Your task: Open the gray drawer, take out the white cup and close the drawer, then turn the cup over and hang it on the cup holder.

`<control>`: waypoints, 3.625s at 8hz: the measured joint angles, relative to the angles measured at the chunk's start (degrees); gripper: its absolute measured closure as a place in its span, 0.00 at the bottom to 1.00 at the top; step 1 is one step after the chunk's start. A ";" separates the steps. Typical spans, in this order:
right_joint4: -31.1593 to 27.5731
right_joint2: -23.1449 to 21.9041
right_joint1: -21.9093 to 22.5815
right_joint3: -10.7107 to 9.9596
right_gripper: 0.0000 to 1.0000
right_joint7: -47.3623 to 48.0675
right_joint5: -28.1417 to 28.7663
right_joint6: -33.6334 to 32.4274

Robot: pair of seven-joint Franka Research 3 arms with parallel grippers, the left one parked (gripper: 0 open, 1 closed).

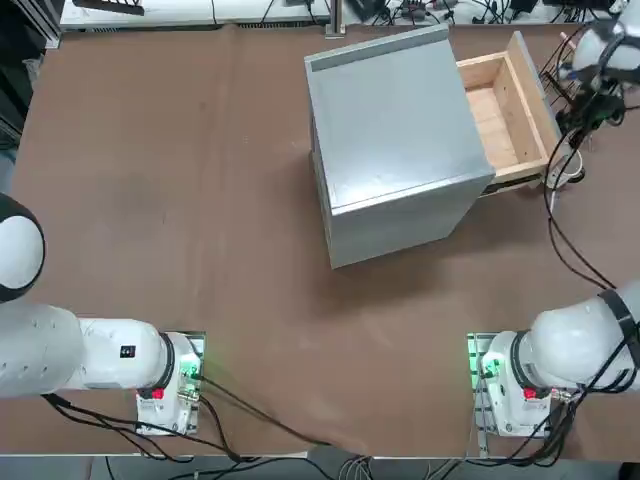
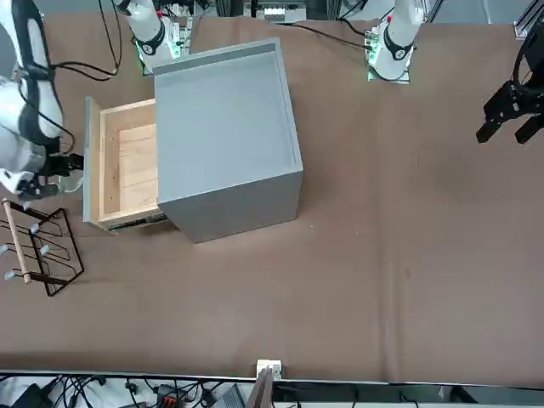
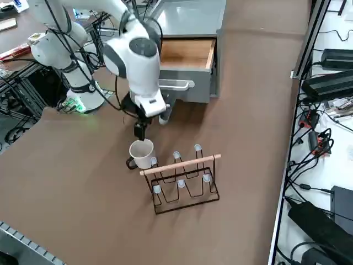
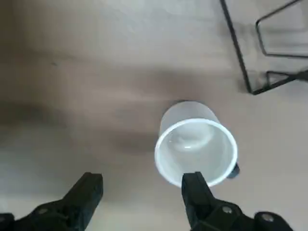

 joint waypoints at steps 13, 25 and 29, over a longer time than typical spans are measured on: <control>7.94 -3.00 7.07 2.62 0.99 5.01 21.92 -7.18; 8.04 -2.07 21.29 2.48 0.99 17.63 27.68 -5.75; 18.03 -3.78 21.08 0.63 0.98 20.27 20.83 -11.76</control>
